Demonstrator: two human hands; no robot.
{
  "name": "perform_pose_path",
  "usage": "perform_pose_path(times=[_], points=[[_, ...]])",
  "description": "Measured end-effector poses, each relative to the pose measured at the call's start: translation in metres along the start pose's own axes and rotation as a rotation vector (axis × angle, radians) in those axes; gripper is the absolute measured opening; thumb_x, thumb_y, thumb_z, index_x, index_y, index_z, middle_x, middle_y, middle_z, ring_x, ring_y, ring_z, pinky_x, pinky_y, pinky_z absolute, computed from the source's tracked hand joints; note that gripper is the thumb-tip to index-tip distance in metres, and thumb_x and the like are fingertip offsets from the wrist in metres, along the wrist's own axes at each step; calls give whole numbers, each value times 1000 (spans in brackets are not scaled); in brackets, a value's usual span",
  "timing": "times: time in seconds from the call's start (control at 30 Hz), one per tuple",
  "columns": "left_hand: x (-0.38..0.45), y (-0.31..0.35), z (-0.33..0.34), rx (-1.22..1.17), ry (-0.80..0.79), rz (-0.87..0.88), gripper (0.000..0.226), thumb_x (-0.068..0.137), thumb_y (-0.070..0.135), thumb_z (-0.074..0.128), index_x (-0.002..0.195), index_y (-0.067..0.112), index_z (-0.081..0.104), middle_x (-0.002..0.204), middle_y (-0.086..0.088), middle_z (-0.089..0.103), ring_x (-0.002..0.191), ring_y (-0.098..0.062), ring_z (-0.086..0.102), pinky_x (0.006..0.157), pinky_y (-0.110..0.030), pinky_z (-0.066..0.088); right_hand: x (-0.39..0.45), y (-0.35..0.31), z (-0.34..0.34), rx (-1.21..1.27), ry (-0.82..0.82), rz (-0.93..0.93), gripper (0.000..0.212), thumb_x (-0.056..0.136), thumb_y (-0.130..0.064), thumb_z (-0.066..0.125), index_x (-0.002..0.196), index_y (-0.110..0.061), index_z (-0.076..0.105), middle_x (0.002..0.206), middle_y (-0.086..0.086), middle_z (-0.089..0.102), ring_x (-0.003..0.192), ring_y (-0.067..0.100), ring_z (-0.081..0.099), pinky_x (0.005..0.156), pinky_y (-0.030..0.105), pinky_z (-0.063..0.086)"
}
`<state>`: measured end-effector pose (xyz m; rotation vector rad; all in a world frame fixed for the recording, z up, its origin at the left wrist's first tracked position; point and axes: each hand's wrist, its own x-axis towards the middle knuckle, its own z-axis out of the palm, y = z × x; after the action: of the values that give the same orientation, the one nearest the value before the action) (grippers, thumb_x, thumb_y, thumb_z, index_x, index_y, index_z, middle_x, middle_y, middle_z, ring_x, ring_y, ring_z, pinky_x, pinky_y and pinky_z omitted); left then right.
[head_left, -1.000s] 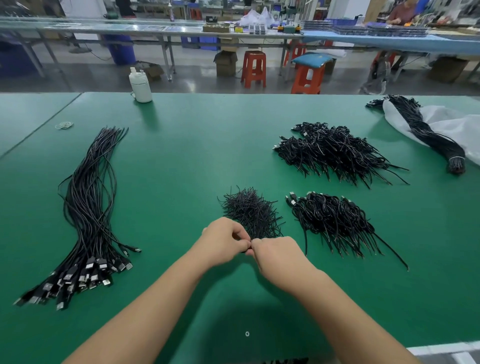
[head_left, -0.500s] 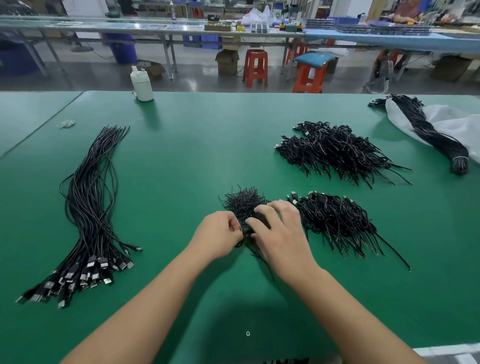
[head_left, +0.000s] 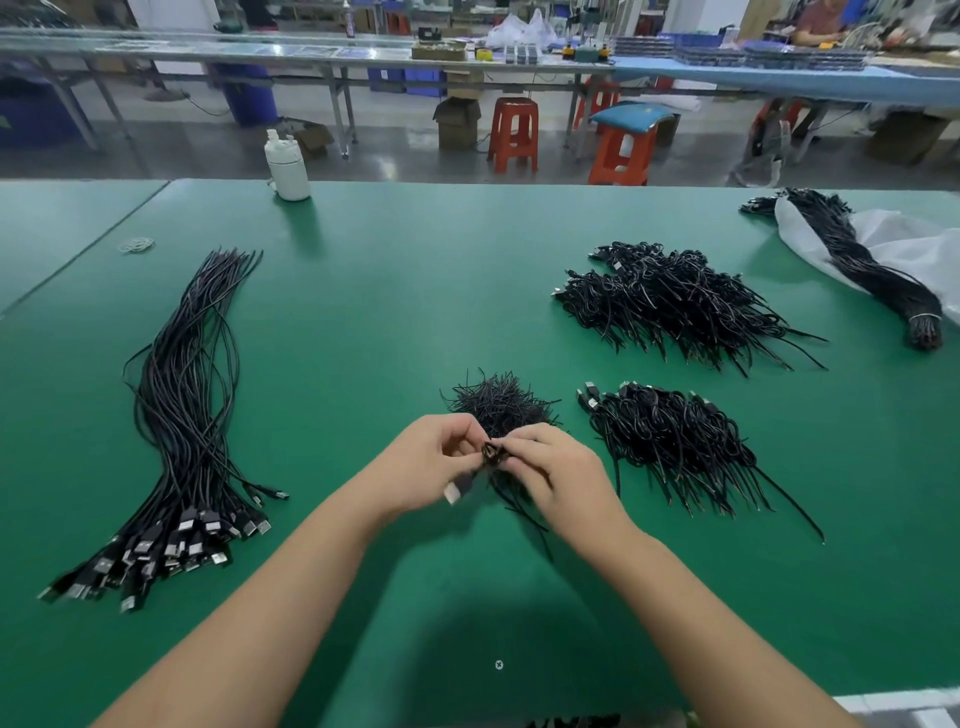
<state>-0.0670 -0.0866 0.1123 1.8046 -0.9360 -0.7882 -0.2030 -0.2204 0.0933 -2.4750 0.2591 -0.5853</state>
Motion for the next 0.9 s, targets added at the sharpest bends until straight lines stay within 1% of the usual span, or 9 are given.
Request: perform_pose_path(times=[0.07,0.13,0.23,0.33,0.4,0.53,0.63,0.8,0.9], points=[[0,0,3,197,84,110,20,89,9,68,77,23,60,72,10,62,59,3,51,60,-11,39,3,-4,-1,146,-8,183,32,93,-16,67,124,-18,66,95,-11,71,89,5,62,87,17,46],[0,-1,8,333,171,156,20,88,16,68,76,29,58,73,9,63,64,0,52,61,-12,38,5,-8,-1,342,-23,365,34,94,-16,65,124,-25,53,77,-13,73,67,0,59,70,8,43],[-2,-1,15,405,239,226,16,88,16,66,78,26,57,72,7,59,61,-7,48,59,-22,39,6,-11,-1,618,-96,488,18,99,-10,56,111,-18,44,56,-7,64,48,10,58,57,19,47],[-3,1,19,616,266,364,5,90,16,61,88,19,57,83,6,57,74,-7,49,68,-29,40,9,-11,-4,714,-125,503,7,102,-4,48,103,-8,54,52,-4,58,46,16,61,49,23,49],[-3,1,19,689,272,391,3,90,15,60,90,15,57,87,1,58,83,-16,52,72,-34,43,9,-10,-5,754,-108,505,21,102,-1,43,103,-8,62,59,-3,61,53,14,63,53,19,51],[-2,2,15,451,289,282,15,87,12,65,79,23,57,67,13,53,61,-3,45,58,-18,35,6,-7,-8,877,-117,452,28,96,10,52,109,-10,67,84,8,69,74,15,66,77,24,57],[-2,2,17,324,279,178,23,86,17,67,72,30,53,57,10,48,53,-6,39,53,-18,33,6,-6,-7,884,-76,458,24,90,7,64,109,-5,69,82,3,71,69,13,64,74,24,56],[-5,10,19,416,205,214,18,87,16,65,77,24,54,61,24,54,56,3,45,54,-12,33,8,-2,-7,510,21,415,16,84,-13,76,98,-6,75,89,12,66,68,18,55,69,27,46],[-7,12,21,532,214,288,18,89,15,62,78,24,50,65,16,49,63,4,47,58,-14,31,7,0,-4,566,0,467,12,86,-20,75,94,-11,74,65,1,63,49,14,48,53,24,42]])
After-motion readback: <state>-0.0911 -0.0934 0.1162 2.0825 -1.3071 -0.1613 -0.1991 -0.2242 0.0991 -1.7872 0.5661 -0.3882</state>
